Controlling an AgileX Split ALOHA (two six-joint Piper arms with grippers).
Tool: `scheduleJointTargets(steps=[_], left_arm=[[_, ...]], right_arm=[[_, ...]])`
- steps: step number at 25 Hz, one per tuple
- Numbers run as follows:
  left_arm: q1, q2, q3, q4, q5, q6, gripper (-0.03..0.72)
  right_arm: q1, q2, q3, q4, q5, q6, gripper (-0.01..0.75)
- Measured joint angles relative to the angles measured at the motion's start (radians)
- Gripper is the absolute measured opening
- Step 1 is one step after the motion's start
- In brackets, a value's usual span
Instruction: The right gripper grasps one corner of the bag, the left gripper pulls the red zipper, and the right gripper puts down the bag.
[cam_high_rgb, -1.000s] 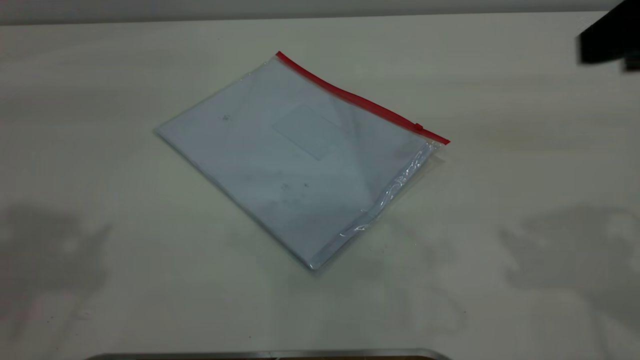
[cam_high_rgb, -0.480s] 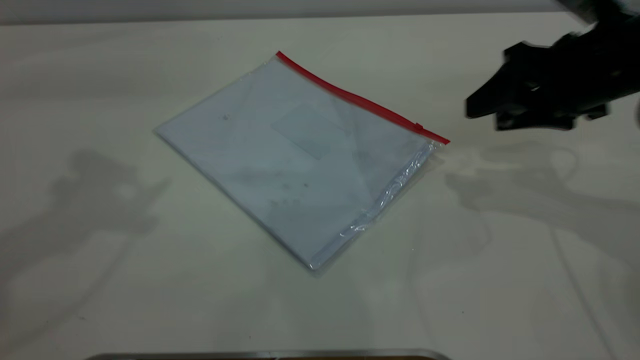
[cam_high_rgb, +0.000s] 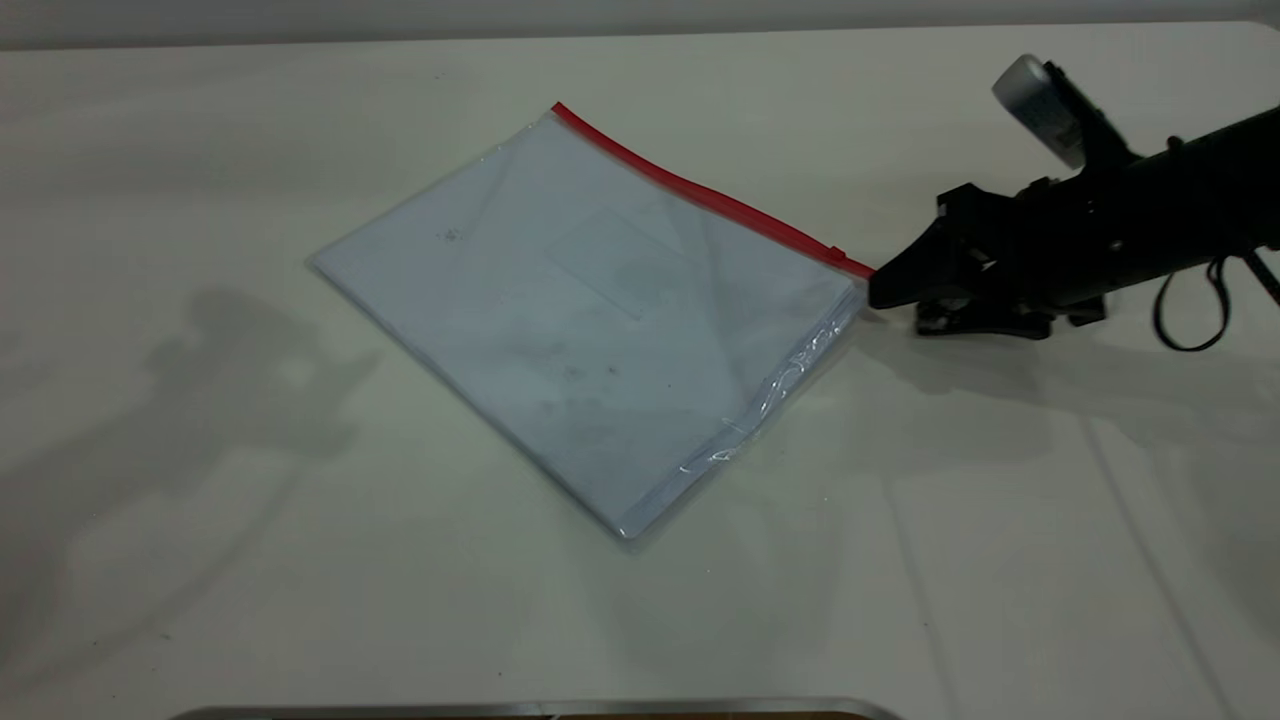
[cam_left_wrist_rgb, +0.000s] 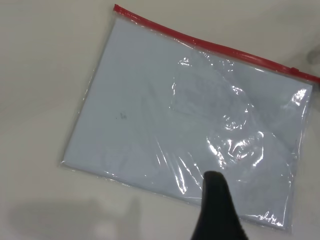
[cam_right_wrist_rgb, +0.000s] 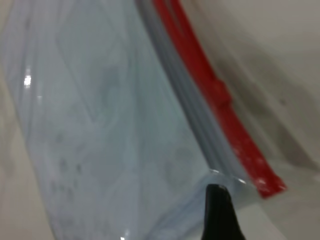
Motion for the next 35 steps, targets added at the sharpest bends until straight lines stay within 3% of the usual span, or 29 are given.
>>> scheduleJointTargets(steps=[11, 15, 19, 23, 26, 30, 35], left_arm=[[0.000, 0.000, 0.000, -0.004, 0.000, -0.021, 0.567], [0.000, 0.000, -0.001, -0.005, 0.000, -0.025, 0.567], [0.000, 0.000, -0.001, -0.008, -0.001, -0.025, 0.567], [0.000, 0.000, -0.001, -0.010, -0.001, -0.025, 0.567], [0.000, 0.000, -0.001, -0.010, -0.001, -0.025, 0.567], [0.000, 0.000, -0.001, -0.010, -0.005, -0.025, 0.567], [0.000, 0.000, -0.001, -0.011, -0.020, -0.025, 0.567]], right_arm=[[0.054, 0.085, -0.117, 0.001, 0.061, 0.041, 0.521], [0.059, 0.093, -0.129, 0.004, 0.068, 0.049, 0.479], [0.060, 0.093, -0.129, 0.003, 0.091, 0.049, 0.323], [0.060, 0.093, -0.129, 0.003, 0.159, 0.049, 0.058], [0.060, 0.093, -0.130, -0.030, 0.259, 0.049, 0.034], [0.060, 0.060, -0.131, -0.271, 0.328, 0.111, 0.034], [0.035, -0.048, -0.204, -0.818, 0.263, 0.358, 0.034]])
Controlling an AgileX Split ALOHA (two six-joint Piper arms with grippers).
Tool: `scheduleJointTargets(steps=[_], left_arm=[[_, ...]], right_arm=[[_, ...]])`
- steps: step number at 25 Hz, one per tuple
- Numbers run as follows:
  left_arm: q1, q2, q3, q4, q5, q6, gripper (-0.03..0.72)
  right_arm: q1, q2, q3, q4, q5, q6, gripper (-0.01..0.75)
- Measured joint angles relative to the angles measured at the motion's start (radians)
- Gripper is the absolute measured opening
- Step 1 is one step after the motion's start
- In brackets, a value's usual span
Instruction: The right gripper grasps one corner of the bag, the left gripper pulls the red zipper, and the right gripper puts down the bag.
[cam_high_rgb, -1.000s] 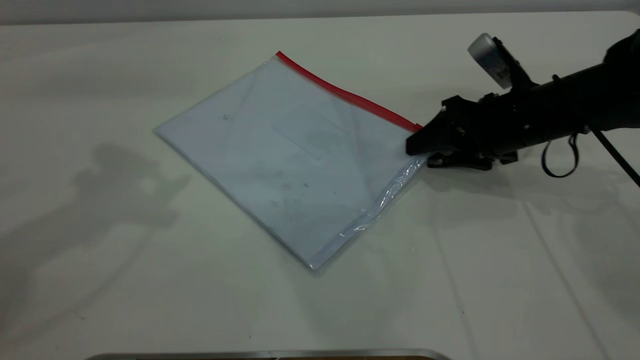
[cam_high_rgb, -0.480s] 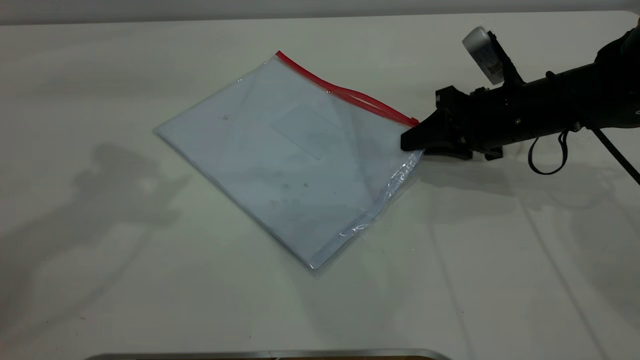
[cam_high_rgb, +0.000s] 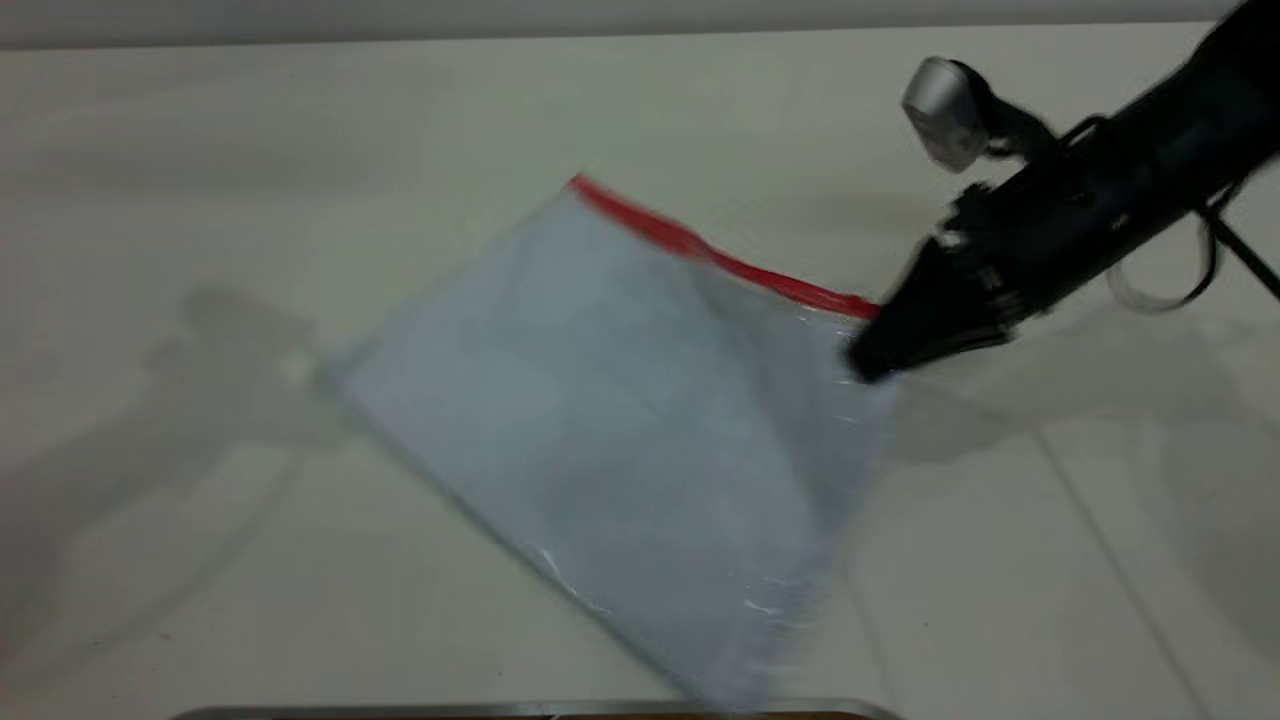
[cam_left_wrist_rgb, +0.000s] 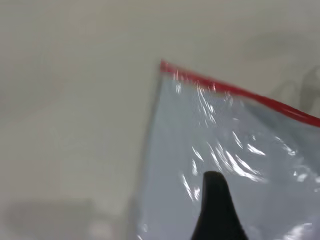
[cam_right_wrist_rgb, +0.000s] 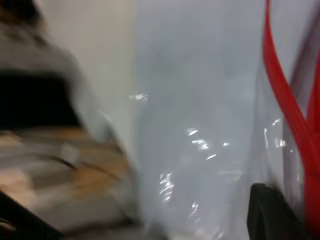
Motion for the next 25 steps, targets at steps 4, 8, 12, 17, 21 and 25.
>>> scheduleJointTargets(steps=[4, 8, 12, 17, 21, 25], left_arm=[[0.000, 0.015, 0.000, -0.008, -0.015, 0.000, 0.567], [0.000, 0.079, -0.022, -0.074, -0.019, 0.031, 0.567], [0.000, 0.189, -0.108, -0.173, 0.007, 0.151, 0.567], [-0.040, 0.379, -0.263, -0.262, 0.133, 0.373, 0.567], [-0.119, 0.532, -0.393, -0.271, 0.221, 0.459, 0.567], [-0.184, 0.655, -0.515, -0.270, 0.297, 0.479, 0.567]], right_arm=[[-0.019, -0.054, -0.149, -0.124, -0.096, 0.196, 0.034], [0.047, -0.071, -0.246, -0.068, -0.061, 0.179, 0.034], [0.155, -0.072, -0.255, -0.048, -0.025, 0.138, 0.034], [0.203, -0.072, -0.255, -0.023, -0.042, 0.099, 0.034], [0.204, -0.072, -0.255, -0.006, -0.066, 0.074, 0.034], [0.204, -0.072, -0.255, -0.003, -0.080, 0.064, 0.034]])
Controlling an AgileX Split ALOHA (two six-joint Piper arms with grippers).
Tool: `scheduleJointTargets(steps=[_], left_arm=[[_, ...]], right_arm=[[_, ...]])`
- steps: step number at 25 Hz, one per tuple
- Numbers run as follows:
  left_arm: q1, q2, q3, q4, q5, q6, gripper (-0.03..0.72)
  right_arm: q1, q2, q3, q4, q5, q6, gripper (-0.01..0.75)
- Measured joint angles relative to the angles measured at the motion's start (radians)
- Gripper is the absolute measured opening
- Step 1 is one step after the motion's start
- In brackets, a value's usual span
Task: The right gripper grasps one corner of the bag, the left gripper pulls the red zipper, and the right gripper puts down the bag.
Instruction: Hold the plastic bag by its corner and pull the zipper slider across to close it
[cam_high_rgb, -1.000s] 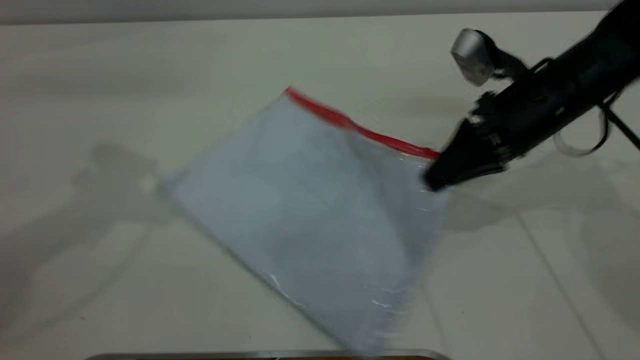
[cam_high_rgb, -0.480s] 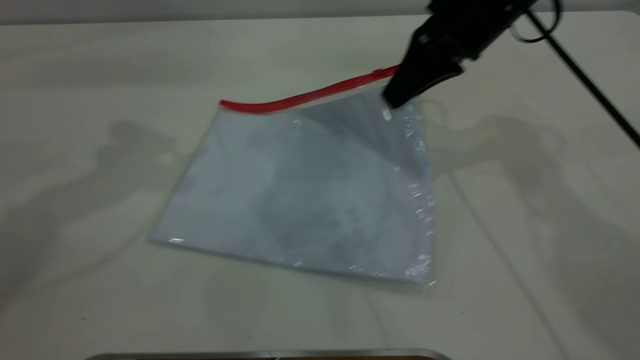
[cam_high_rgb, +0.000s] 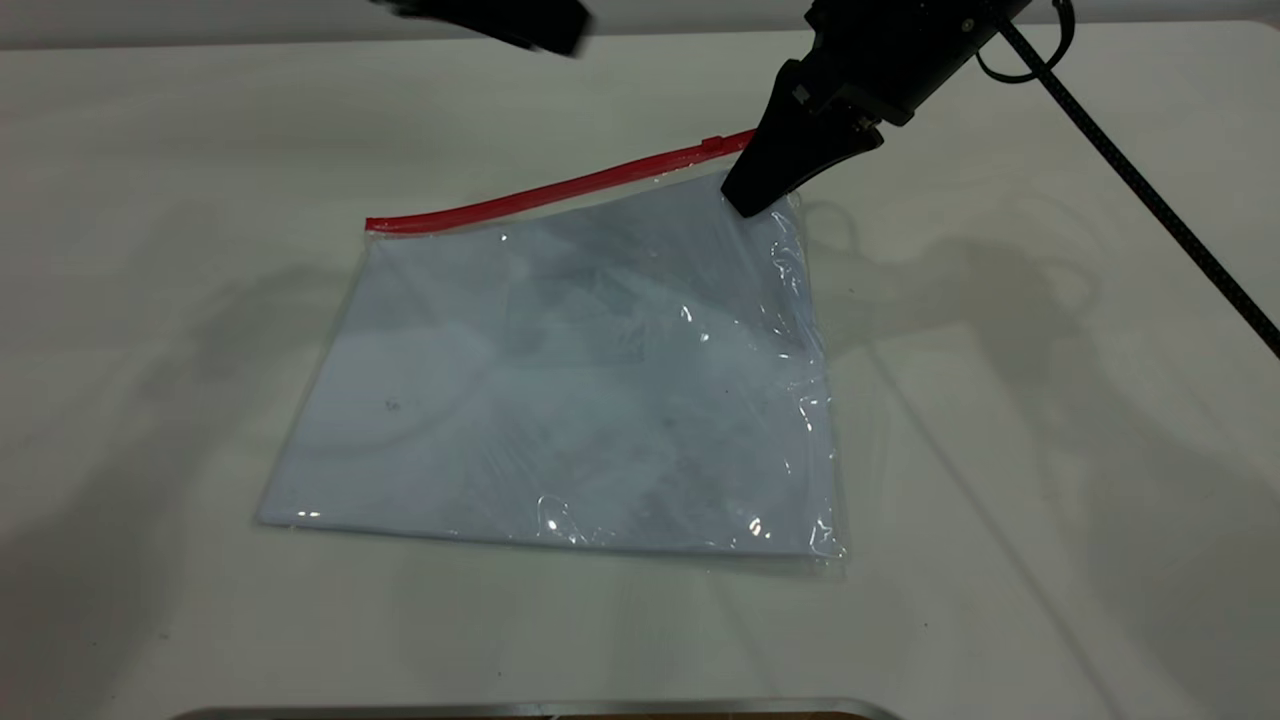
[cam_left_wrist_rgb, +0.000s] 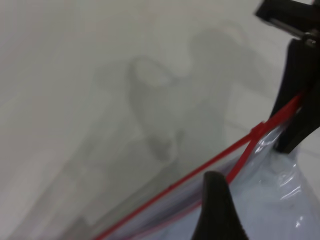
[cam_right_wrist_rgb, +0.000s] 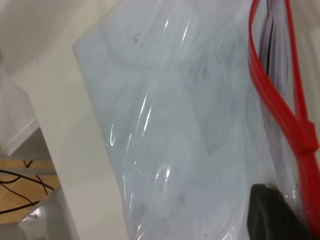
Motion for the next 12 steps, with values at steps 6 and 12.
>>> scheduleJointTargets(steps=[6, 12], left_arm=[[-0.074, 0.137, -0.154, 0.000, 0.039, -0.009, 0.567], [-0.095, 0.203, -0.214, 0.000, 0.061, -0.021, 0.566]], right_arm=[[0.000, 0.000, 0.000, 0.011, -0.001, -0.007, 0.034], [0.000, 0.000, 0.000, 0.014, -0.002, -0.009, 0.034]])
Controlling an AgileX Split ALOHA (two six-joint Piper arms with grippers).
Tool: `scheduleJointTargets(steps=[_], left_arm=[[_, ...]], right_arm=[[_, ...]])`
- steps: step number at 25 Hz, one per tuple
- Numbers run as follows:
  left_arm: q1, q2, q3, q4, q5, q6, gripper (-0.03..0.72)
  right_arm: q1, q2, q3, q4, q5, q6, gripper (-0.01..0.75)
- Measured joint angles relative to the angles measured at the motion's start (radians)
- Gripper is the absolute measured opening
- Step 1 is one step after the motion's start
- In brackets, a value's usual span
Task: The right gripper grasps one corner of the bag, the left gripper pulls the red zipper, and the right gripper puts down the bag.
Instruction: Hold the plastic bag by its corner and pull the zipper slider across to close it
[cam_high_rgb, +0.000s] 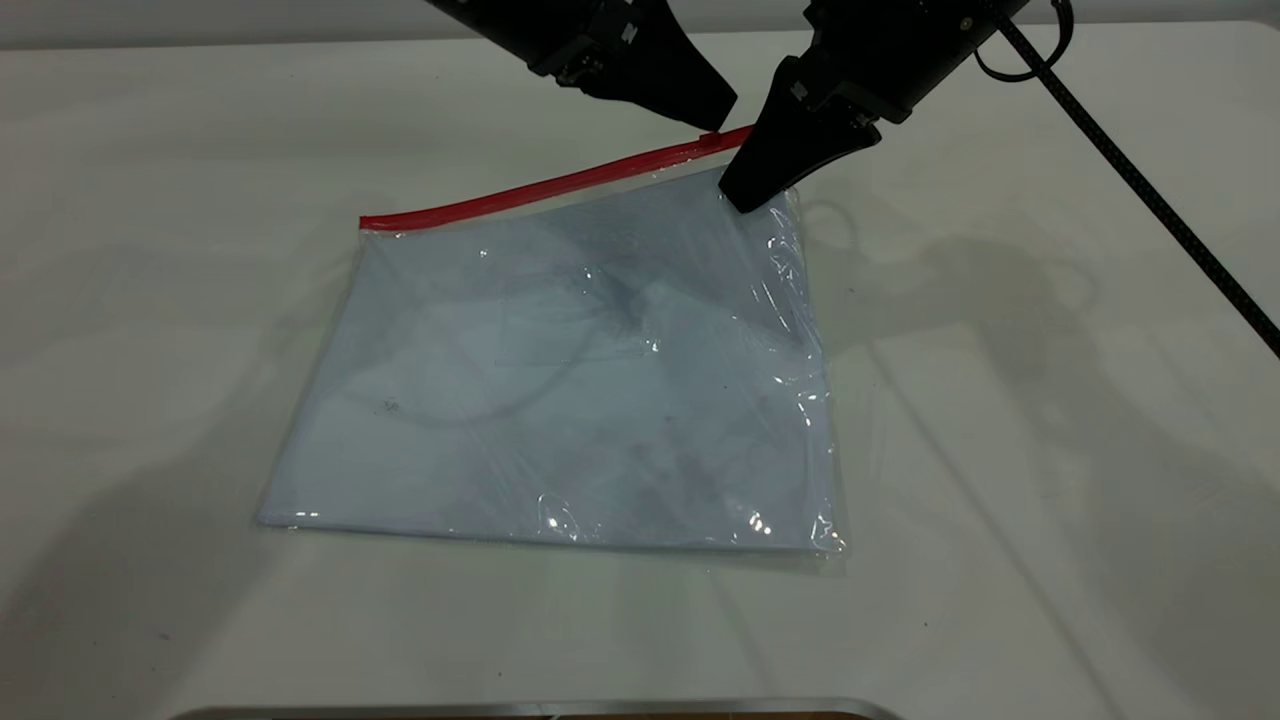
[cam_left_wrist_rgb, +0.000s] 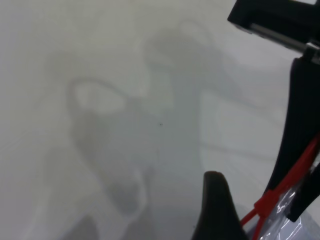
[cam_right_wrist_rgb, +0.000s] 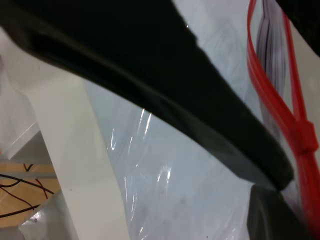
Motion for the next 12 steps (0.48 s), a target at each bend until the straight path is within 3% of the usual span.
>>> scheduleJointTargets(steps=[12], left_arm=[[-0.010, 0.010, 0.000, 0.001, -0.008, -0.014, 0.479]], right_arm=[[0.000, 0.000, 0.000, 0.011, 0.000, 0.000, 0.034]])
